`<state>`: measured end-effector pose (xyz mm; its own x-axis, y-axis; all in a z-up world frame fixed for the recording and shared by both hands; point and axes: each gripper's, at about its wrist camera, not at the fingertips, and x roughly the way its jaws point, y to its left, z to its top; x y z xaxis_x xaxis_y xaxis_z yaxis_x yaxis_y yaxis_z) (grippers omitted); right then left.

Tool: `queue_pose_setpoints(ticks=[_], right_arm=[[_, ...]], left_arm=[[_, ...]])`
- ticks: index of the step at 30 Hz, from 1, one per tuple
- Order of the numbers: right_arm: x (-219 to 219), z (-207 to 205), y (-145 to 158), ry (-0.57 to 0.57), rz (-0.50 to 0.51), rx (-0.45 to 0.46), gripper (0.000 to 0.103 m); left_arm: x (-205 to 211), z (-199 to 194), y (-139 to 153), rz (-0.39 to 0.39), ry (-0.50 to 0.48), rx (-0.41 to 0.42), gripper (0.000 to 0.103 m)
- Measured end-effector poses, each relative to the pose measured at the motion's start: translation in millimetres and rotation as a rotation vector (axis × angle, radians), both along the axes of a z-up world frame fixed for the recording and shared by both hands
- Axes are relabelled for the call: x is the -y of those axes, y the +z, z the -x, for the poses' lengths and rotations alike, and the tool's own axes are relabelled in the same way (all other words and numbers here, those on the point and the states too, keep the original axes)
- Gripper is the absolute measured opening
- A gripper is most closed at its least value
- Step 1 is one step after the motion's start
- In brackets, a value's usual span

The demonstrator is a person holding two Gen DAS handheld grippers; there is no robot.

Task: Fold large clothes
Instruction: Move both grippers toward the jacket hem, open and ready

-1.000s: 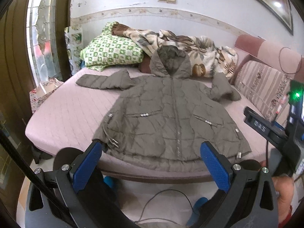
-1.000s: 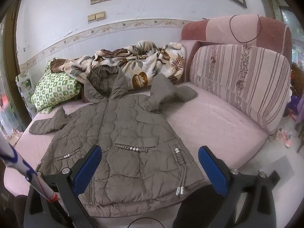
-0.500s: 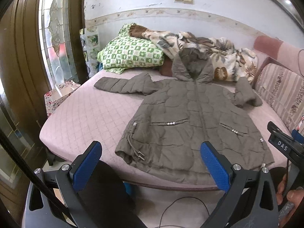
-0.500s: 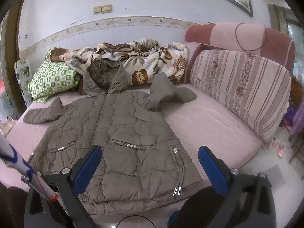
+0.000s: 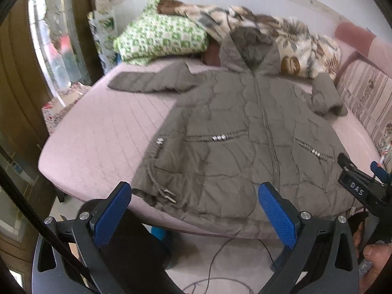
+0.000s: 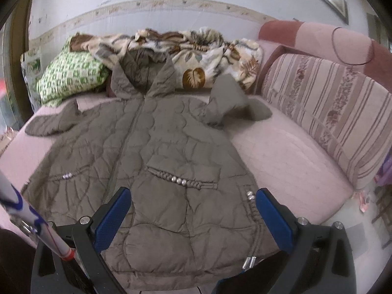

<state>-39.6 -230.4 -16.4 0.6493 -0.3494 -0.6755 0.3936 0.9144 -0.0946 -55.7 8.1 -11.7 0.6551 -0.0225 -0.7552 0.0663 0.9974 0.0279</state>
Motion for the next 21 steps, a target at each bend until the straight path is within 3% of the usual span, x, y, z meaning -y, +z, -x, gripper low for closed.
queue_pose_setpoints(ticks=[13,21], right_arm=[[20,-31,-33,-0.043,0.006,-0.092,0.103],[15,-43,-45,-0.028,0.039,-0.127,0.103]], left_arm=[[18,-32,-37,0.103,-0.086,-0.202,0.103],[18,-41,-47,0.122,-0.094,-0.241,0.103]])
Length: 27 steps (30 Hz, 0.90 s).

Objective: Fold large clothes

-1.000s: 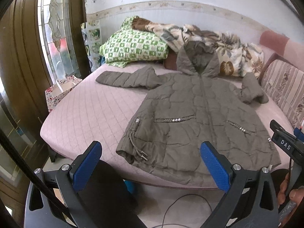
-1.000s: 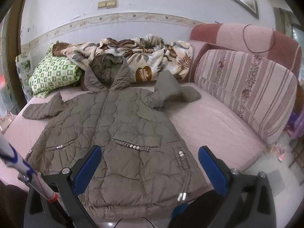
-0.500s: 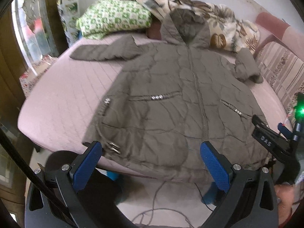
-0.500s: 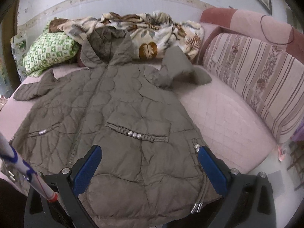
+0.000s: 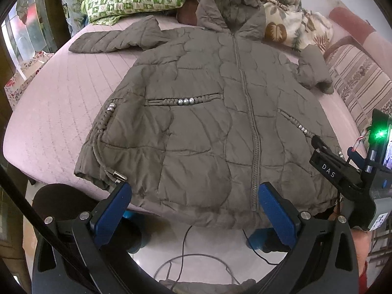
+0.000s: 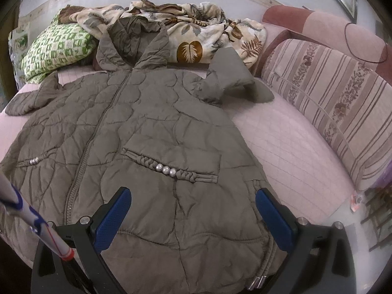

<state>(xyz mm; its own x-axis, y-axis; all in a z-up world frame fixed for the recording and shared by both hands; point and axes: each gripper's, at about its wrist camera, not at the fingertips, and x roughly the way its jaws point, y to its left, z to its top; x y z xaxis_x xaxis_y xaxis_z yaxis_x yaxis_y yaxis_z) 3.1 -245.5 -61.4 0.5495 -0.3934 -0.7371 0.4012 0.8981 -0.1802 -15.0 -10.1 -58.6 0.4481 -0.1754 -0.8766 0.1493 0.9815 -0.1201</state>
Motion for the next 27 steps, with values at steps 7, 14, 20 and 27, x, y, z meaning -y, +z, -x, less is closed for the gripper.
queue_pose_setpoints(ticks=[7,14,20,27], right_arm=[[0,-12,-5,0.01,0.015,-0.014,0.103],[6,-29,-8,0.006,0.02,-0.014,0.103],[9,-49,-17,0.012,0.003,-0.025,0.103],[1,-71,-24,0.049,-0.012,-0.003,0.103]], left_arm=[[2,-12,-2,-0.061,0.016,0.045,0.103],[-2,-36,-2,-0.147,0.041,0.117,0.103],[-24,-77,-9,-0.203,0.089,0.113,0.08],[-94,-147,-17,-0.135,0.239,0.04,0.071]])
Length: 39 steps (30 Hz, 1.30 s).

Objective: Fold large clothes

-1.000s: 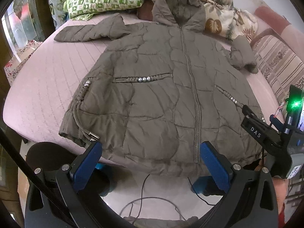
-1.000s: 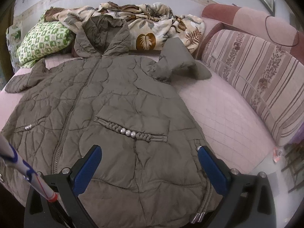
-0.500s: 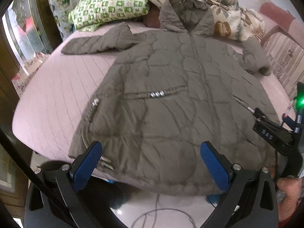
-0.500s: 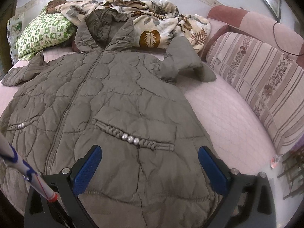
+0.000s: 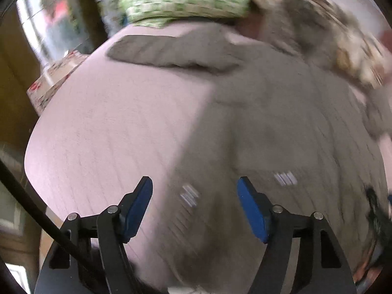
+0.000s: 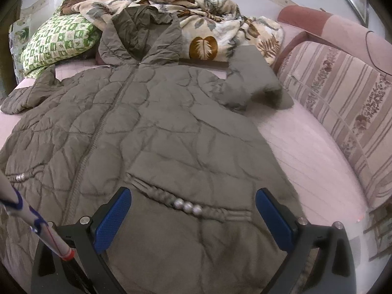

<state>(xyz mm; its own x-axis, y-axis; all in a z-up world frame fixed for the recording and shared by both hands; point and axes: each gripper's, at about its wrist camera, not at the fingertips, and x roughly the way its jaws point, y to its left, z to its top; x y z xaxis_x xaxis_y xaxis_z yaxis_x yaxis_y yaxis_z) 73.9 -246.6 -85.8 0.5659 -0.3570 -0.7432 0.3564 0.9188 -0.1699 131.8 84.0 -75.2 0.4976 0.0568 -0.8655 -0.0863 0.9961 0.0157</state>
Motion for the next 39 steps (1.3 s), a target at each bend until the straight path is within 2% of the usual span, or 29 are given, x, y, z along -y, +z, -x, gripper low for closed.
queue_pose_setpoints(ticks=[5,11,12,13,14,16,19,24,25,27,29,31,32,33,34,35,37,39], right_arm=[[-4,-18,-9,0.021,-0.016,0.02,0.103],[5,-25,-29,0.006,-0.083,0.013,0.103],[7,-26,-31,0.004,-0.093,0.012,0.103],[8,-26,-33,0.002,-0.102,0.012,0.103],[9,-26,-34,0.0,-0.106,0.013,0.103],[9,-27,-37,-0.001,-0.109,0.01,0.103],[9,-29,-41,-0.002,-0.109,0.006,0.103],[11,-31,-44,-0.001,-0.12,0.005,0.103],[12,-31,-44,0.0,-0.121,0.004,0.103],[12,-33,-46,0.003,-0.12,0.0,0.103],[11,-35,-47,0.006,-0.119,-0.004,0.103],[11,-37,-48,0.01,-0.115,-0.009,0.103],[10,-38,-49,0.012,-0.114,-0.01,0.103],[10,-38,-49,0.013,-0.112,-0.01,0.103],[10,-39,-49,0.014,-0.112,-0.011,0.103],[10,-39,-50,0.015,-0.111,-0.012,0.103],[10,-39,-50,0.016,-0.111,-0.012,0.103],[10,-39,-50,0.017,-0.112,-0.011,0.103]], left_arm=[[-68,-77,-4,0.013,0.13,0.032,0.071],[-128,-176,-23,0.067,0.22,-0.013,0.071],[-138,-195,-25,0.095,0.231,-0.012,0.071],[-143,-209,-26,0.109,0.243,-0.013,0.069],[-150,-221,-28,0.123,0.258,-0.013,0.062],[-163,-245,-33,0.192,0.291,-0.02,0.053],[-183,-272,-47,0.338,0.342,-0.039,0.053],[-200,-301,-69,0.474,0.396,-0.046,0.053],[-201,-303,-69,0.481,0.405,-0.038,0.055],[-200,-317,-72,0.494,0.396,-0.035,0.066],[-197,-329,-72,0.508,0.38,-0.033,0.085],[-195,-343,-73,0.472,0.387,-0.033,0.086],[-193,-345,-72,0.448,0.399,-0.03,0.083],[-188,-345,-70,0.393,0.433,-0.029,0.075],[-187,-344,-68,0.337,0.459,-0.034,0.046],[-182,-344,-66,0.297,0.461,-0.048,0.027],[-172,-340,-55,0.273,0.435,-0.072,0.017],[-157,-330,-30,0.248,0.406,-0.042,0.013]])
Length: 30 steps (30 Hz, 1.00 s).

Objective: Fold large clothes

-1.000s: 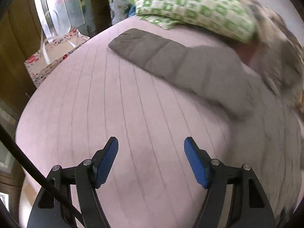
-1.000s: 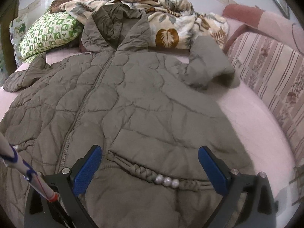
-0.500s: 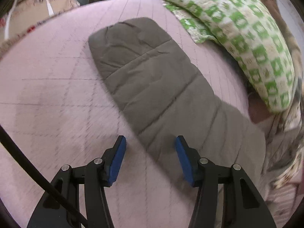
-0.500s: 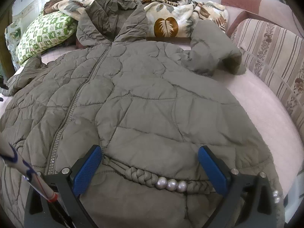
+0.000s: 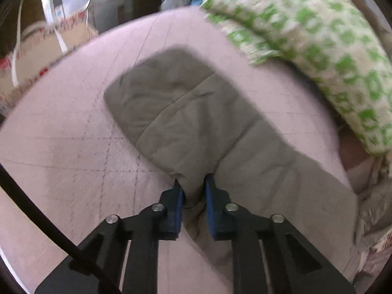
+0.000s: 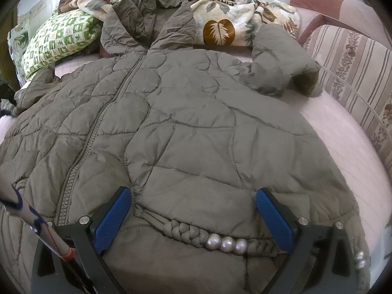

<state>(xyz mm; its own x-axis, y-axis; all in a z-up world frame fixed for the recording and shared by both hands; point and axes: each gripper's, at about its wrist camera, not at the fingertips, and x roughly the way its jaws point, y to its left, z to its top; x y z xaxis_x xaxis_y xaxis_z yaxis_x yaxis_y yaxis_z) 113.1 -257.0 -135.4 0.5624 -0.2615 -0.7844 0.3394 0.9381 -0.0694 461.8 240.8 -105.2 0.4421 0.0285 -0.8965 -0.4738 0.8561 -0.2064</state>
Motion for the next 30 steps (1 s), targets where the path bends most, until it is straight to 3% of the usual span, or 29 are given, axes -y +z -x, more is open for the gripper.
queue_pose_setpoints(ticks=[4,7,10,13,18,20,24,26,30], right_arm=[[1,1,0,0.001,-0.008,0.003,0.103],[1,1,0,0.001,-0.01,0.004,0.103],[1,1,0,0.001,-0.014,0.004,0.103],[1,1,0,0.001,-0.022,0.006,0.103],[3,2,0,0.003,-0.041,0.011,0.103],[3,3,0,0.003,-0.045,0.012,0.103],[5,4,-1,0.005,-0.054,0.013,0.103],[5,4,-1,0.004,-0.056,0.014,0.103],[5,4,0,0.005,-0.06,0.015,0.103]], left_arm=[[48,26,58,0.016,-0.096,0.088,0.011],[105,48,96,0.034,-0.229,0.152,0.01],[168,70,112,0.085,-0.369,0.187,0.01],[230,93,111,0.124,-0.506,0.188,0.01],[313,127,86,0.092,-0.678,0.144,0.014],[334,140,72,0.075,-0.724,0.107,0.034],[342,182,62,0.041,-0.77,0.117,0.05],[332,198,60,0.003,-0.748,0.13,0.06],[299,232,45,-0.124,-0.649,0.155,0.061]])
